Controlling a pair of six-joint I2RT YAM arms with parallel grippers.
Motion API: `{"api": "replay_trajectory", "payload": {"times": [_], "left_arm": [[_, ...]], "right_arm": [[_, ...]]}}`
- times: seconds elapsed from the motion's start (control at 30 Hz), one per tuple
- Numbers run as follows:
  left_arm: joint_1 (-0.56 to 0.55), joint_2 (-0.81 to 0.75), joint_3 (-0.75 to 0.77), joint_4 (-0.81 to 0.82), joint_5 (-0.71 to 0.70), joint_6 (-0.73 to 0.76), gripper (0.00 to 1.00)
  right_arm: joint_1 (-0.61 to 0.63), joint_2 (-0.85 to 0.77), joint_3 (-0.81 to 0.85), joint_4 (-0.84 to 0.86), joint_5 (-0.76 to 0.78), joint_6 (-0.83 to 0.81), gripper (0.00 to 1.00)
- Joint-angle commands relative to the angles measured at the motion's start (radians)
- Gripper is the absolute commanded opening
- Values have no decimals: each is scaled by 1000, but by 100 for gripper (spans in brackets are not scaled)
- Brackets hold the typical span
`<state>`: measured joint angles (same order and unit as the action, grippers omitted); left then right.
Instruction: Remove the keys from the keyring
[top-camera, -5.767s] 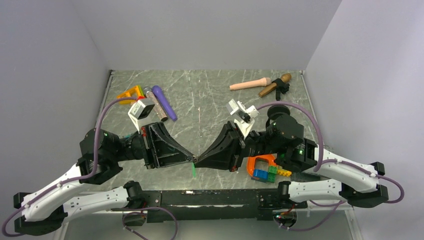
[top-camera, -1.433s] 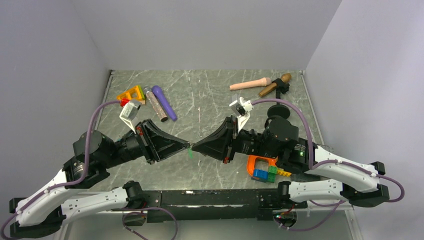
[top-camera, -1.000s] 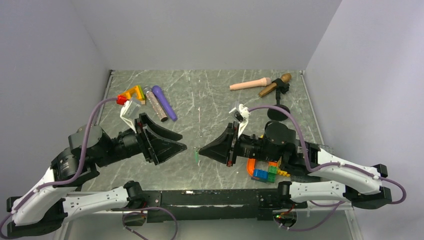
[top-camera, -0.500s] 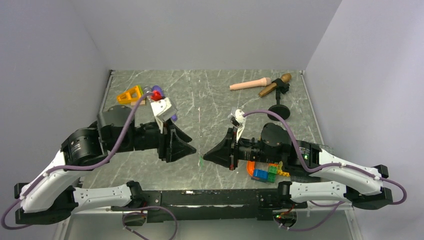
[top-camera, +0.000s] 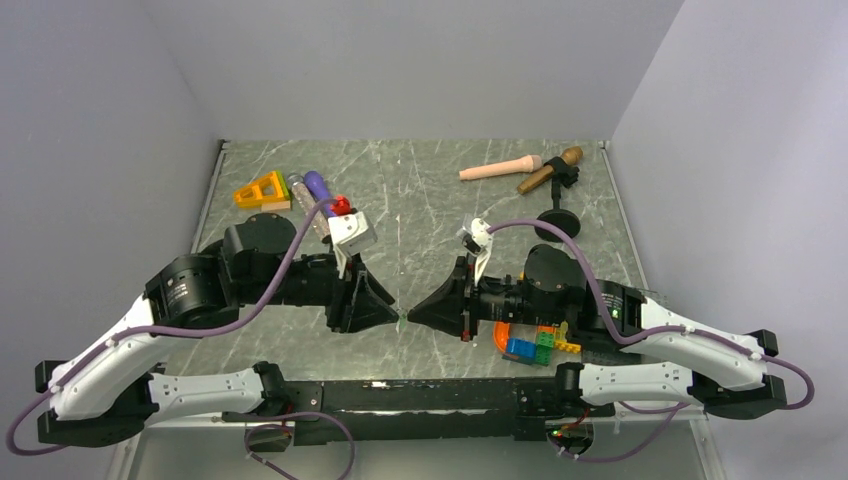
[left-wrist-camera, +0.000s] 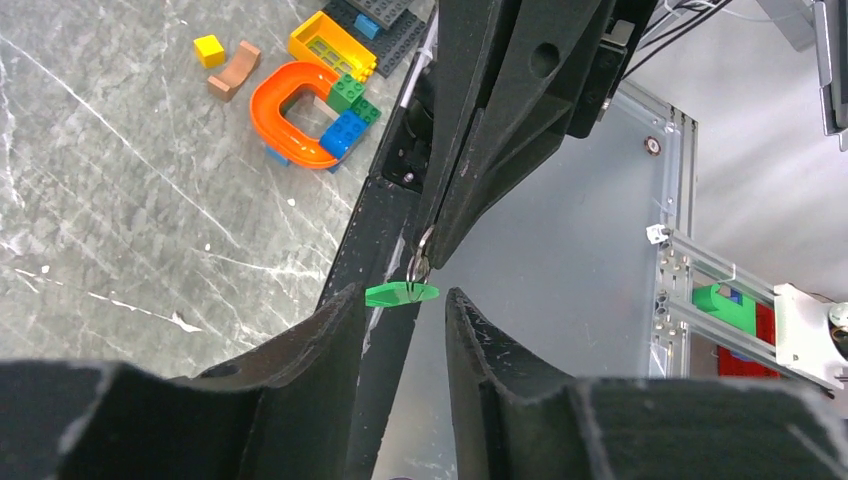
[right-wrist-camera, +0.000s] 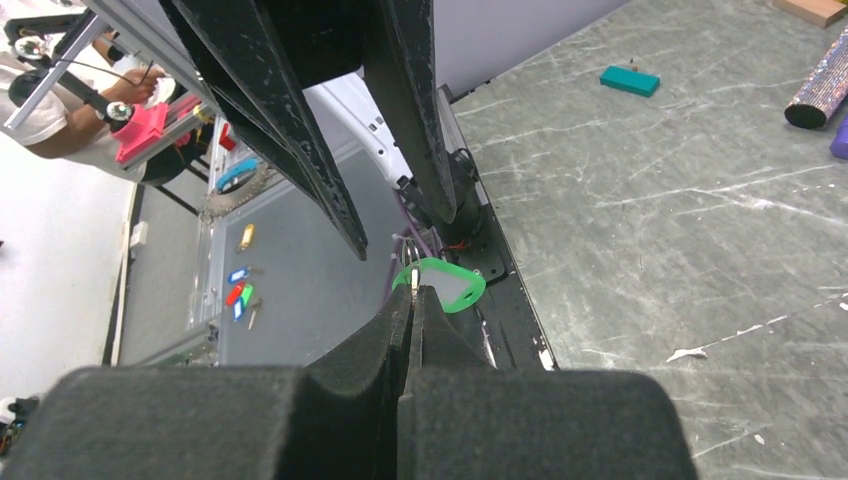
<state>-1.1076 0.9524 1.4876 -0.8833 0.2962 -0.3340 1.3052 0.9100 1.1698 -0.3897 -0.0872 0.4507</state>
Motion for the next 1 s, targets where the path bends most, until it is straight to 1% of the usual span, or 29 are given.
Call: {"api": "replay_trajectory", "payload": {"times": [0.0,0.17,0.2,0.3,0.33,0.37,0.63,0.97], "left_arm": [[1,9,-9,57,41,9,38],[3,15,-17,72,48,1,29],[3,16,-20,76,51,1,26],[2,9,-33,99,49,-9,8],[3,4,-38,107,47,-14,3],[3,-1,-44,116,44,-20,0],[3,-79,-125,235,12,-100,0],[3,-196,-303,481,-67,-282,0]], "right_arm": [[-1,0,52,26,-18,-17,0],[-1,5,53,30,-26,-14,0],[-1,7,55,32,-28,-16,0],[-1,10,55,36,-27,-15,0],[-1,10,55,38,-26,-15,0],[-1,8,55,39,-23,-14,0],[-1,-22,32,102,0,0,0],[-2,-39,11,190,6,7,0]]}}
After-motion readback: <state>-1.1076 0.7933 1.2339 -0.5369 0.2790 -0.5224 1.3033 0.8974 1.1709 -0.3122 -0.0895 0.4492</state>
